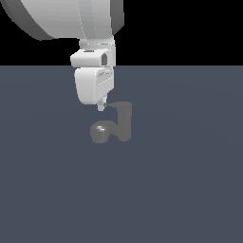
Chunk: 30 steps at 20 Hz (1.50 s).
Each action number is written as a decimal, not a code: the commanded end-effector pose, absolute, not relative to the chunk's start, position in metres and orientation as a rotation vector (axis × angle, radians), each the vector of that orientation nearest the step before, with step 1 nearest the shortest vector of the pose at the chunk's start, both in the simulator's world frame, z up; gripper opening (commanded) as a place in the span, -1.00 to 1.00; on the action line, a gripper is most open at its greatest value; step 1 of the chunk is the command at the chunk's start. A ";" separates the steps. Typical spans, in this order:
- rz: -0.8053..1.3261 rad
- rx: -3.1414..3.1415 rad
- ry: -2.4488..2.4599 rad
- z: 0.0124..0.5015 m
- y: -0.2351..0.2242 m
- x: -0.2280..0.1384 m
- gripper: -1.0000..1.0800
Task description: Turn on the faucet by rotating a designated handle.
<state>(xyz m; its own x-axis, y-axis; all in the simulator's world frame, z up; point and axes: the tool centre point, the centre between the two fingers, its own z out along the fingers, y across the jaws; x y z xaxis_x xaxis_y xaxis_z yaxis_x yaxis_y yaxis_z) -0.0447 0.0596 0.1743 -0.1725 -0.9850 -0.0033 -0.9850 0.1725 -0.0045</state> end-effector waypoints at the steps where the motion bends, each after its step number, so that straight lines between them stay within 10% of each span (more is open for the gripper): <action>1: -0.002 -2.006 2.413 0.174 0.043 -0.049 -1.00; 30: 0.000 -2.017 2.405 0.174 -0.051 -0.052 -1.00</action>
